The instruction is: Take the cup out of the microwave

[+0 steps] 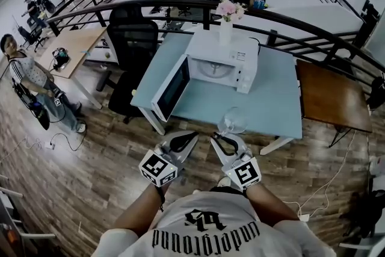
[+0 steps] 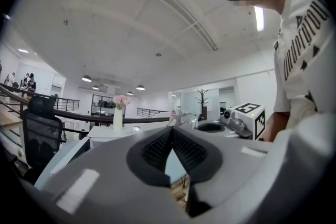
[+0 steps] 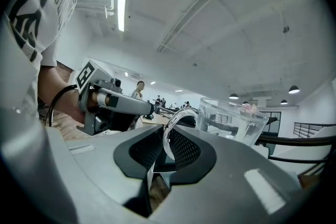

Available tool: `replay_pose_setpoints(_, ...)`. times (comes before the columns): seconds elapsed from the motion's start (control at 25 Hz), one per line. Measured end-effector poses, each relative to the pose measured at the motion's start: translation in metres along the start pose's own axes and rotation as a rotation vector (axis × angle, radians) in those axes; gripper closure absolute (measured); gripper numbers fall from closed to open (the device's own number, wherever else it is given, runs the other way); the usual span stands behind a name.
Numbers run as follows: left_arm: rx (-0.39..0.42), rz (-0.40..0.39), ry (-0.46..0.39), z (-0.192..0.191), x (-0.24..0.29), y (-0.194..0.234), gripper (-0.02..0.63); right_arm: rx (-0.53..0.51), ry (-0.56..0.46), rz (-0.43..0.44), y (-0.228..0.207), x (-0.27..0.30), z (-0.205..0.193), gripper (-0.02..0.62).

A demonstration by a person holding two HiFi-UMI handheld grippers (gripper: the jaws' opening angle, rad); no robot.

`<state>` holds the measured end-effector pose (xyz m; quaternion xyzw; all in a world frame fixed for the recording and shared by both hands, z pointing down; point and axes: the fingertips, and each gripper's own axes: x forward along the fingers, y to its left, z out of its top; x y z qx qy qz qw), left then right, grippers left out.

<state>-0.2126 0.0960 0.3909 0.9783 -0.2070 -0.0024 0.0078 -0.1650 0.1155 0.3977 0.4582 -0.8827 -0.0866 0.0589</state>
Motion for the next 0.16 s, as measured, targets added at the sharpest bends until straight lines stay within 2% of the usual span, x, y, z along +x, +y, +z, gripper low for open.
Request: replay_pose_setpoints(0.16,0.008,-0.006,-0.006,0.0047,-0.0027,-0.0002,0.555,-0.003,0.003,-0.003,0.0034,-0.0004,0.0021,0.554)
